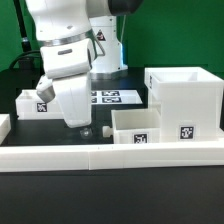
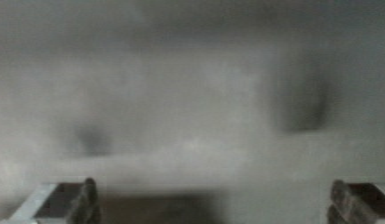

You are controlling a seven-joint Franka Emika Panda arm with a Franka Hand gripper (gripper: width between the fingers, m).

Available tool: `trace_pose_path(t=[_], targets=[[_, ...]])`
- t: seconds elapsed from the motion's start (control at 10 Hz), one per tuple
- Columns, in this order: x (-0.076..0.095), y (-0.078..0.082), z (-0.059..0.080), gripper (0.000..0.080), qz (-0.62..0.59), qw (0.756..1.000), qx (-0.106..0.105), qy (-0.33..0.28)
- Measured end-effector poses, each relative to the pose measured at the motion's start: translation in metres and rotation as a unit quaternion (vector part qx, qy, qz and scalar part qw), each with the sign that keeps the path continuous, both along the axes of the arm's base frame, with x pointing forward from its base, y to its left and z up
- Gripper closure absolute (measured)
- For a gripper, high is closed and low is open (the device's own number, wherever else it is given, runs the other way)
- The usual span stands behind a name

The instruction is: Assemble drawer

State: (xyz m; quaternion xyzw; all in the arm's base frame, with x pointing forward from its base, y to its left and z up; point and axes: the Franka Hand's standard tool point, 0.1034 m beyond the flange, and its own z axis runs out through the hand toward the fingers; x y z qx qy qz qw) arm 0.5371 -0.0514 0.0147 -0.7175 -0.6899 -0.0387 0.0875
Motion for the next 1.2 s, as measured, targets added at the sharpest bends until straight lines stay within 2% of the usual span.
trace_pose_path(t=[0.7, 1.2], targets=[[0.007, 0.054, 0.003, 0.0151, -0.044, 0.999, -0.004, 0.013], [0.011, 0.078, 0.006, 0.0151, -0.082, 0.996, -0.006, 0.020]])
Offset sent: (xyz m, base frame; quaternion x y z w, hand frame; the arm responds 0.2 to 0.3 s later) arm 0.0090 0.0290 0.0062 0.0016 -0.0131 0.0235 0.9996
